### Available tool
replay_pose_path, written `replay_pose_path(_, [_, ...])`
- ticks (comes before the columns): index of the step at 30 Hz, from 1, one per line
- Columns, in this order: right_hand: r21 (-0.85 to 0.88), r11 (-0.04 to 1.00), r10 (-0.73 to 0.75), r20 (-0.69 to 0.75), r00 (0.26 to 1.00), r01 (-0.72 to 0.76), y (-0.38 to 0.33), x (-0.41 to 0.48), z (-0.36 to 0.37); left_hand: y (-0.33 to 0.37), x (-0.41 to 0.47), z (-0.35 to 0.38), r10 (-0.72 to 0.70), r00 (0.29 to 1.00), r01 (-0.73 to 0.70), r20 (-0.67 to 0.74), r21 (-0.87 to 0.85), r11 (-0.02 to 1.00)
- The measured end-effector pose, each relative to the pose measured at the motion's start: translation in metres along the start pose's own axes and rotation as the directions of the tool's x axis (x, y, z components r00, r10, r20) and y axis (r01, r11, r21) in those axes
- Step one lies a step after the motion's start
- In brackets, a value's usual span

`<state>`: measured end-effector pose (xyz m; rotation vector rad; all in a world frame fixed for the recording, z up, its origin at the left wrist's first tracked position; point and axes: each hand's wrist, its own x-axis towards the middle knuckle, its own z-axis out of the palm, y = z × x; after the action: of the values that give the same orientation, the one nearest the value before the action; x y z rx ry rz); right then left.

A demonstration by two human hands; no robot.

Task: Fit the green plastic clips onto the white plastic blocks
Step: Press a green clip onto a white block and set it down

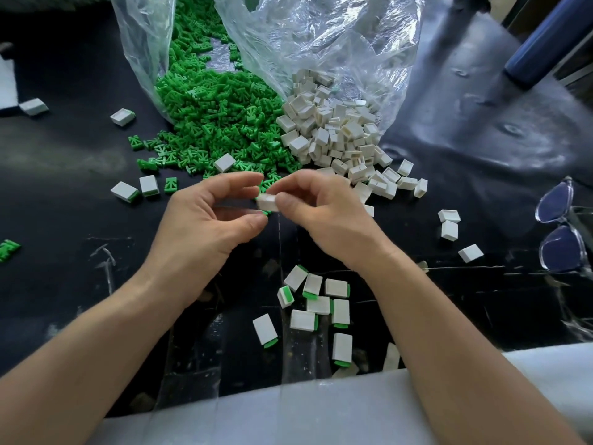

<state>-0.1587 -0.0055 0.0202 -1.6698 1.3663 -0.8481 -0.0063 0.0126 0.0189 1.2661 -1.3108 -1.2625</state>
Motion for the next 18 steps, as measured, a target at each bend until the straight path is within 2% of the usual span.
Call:
replay_pose_path(2, [0.024,1.0,0.002,0.062,0.998,-0.003,-0.0011,-0.0019,0.0062,0.0017,-0.0008,0.0012,0.001,1.0,-0.001,0.026,-0.007,1.0])
replay_pose_path(5, [-0.003,1.0,0.004,-0.018,1.0,-0.004,-0.0007,-0.0014,0.0092,0.0024,-0.0005,0.0021,-0.007,1.0,0.007,-0.005,-0.023,1.0])
replay_pose_path(7, [-0.122,0.993,-0.018,-0.111,0.994,0.005,0.0012,-0.0011,0.0089,0.0022,0.0004,0.0025,-0.015,0.999,0.013,-0.036,-0.051,0.999])
replay_pose_path(9, [-0.281,0.96,-0.057,-0.131,0.99,0.018,0.0023,-0.0009,0.0084,0.002,0.0015,0.002,-0.036,0.998,0.03,-0.06,-0.094,0.995])
replay_pose_path(14, [-0.572,0.814,-0.088,0.042,0.995,0.096,0.0058,0.0009,0.0088,0.0011,0.0015,0.0018,-0.041,0.998,0.034,-0.055,-0.125,0.992])
replay_pose_path(16, [-0.615,0.781,-0.085,0.067,0.994,0.108,0.0069,0.0011,0.0092,0.0014,0.0009,0.0027,-0.034,0.998,0.029,-0.044,-0.126,0.992])
replay_pose_path(18, [-0.595,0.8,-0.071,0.038,0.997,0.08,0.0074,0.0018,0.0085,0.0013,0.0011,0.0031,-0.034,0.999,0.029,-0.036,-0.129,0.991])
